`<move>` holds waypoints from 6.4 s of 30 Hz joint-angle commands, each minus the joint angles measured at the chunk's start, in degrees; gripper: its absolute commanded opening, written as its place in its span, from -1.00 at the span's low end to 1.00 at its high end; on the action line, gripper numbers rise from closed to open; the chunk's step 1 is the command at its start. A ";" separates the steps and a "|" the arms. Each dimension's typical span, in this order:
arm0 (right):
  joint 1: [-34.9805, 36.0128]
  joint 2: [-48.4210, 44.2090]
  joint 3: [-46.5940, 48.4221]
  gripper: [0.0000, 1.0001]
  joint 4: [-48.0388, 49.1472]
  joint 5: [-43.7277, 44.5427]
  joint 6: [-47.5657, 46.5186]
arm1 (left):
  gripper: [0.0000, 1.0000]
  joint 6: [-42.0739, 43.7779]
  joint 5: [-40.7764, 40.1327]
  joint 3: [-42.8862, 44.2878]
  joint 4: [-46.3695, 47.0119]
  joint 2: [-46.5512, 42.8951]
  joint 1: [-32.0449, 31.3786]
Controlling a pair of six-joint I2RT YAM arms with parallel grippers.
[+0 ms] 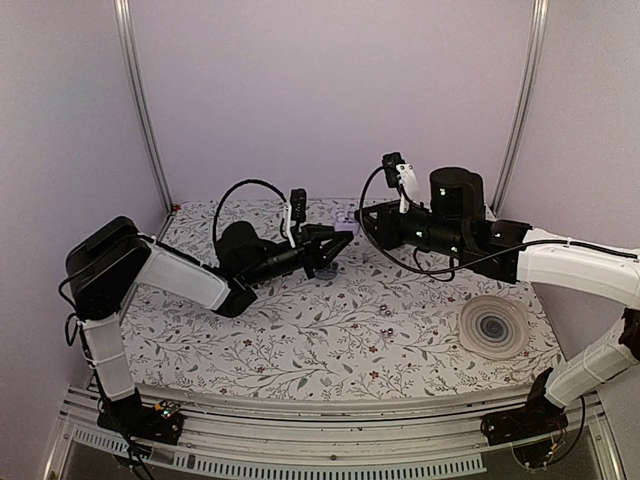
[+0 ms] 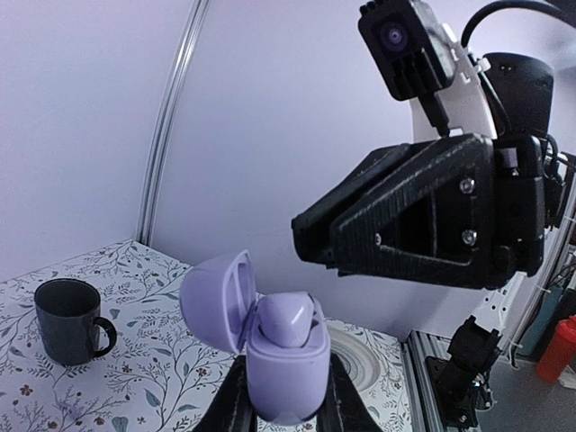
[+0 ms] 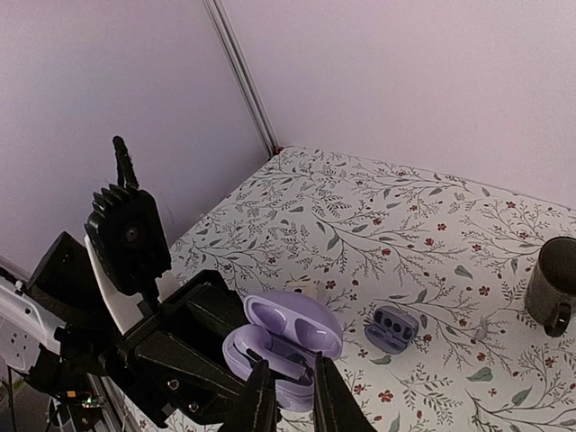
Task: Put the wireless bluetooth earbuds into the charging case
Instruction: Insert the left earbud into the left side groove of the charging case.
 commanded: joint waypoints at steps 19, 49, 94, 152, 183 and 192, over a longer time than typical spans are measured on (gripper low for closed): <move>0.54 4.92 13.99 -0.08 -22.40 -2.76 3.69 | -1.00 6.96 -0.48 -4.65 5.40 -0.61 1.01; 0.50 8.62 19.08 -0.06 -30.10 -0.47 11.10 | -1.00 12.59 -0.71 -7.68 8.85 -1.50 0.08; 3.07 11.19 20.39 -0.10 -31.93 2.18 7.47 | -1.00 15.25 0.42 -6.63 6.02 -2.00 -0.97; 5.84 9.61 23.04 -0.07 -37.15 10.58 10.57 | -1.00 12.88 -0.54 -8.30 8.19 -1.81 -1.03; 4.50 11.67 23.73 -0.08 -39.48 9.25 11.90 | -1.00 14.84 -0.28 -8.11 6.45 -2.84 -1.79; 4.45 9.78 22.41 -0.08 -38.62 8.24 11.55 | -1.00 14.45 -0.95 -7.82 7.05 -2.32 -1.69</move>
